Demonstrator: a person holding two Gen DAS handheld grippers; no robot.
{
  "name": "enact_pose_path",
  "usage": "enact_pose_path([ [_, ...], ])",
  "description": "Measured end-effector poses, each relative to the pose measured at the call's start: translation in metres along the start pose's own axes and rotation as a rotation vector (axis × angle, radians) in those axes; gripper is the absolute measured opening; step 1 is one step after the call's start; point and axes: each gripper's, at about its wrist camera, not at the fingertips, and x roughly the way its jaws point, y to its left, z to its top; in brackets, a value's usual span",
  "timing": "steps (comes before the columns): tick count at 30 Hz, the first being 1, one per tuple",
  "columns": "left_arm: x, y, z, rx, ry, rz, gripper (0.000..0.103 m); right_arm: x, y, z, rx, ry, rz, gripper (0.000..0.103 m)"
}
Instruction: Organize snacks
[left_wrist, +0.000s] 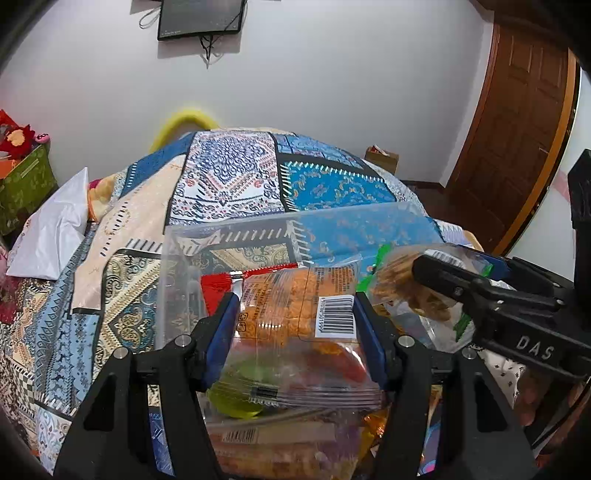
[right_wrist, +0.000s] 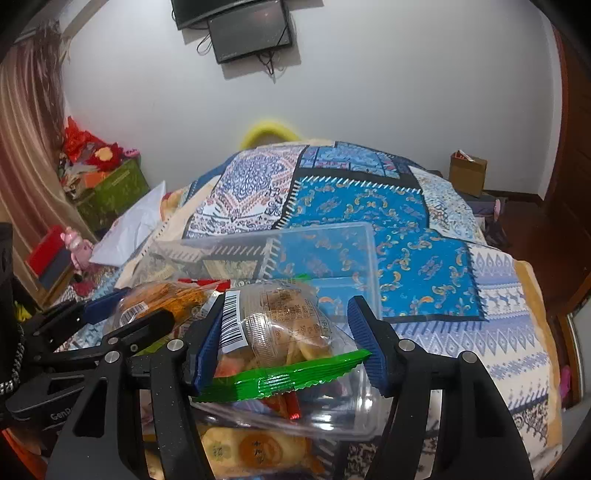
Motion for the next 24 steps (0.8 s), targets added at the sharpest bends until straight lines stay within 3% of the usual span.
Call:
enact_pose_path([
  [13,0.015,0.008,-0.003,-0.044,0.055,-0.013,0.068,0.018,-0.002,-0.002,-0.006,0.073,-0.001,0.066],
  [18,-0.009,0.007,-0.001,-0.036,0.02,-0.019,0.068,0.006,0.002,0.001,-0.024,0.045,-0.024,0.077],
  [24,-0.052,0.006,0.001,-0.028,-0.04,-0.016,0.075,-0.027,0.008,0.006,-0.029,-0.007,-0.026,0.079],
])
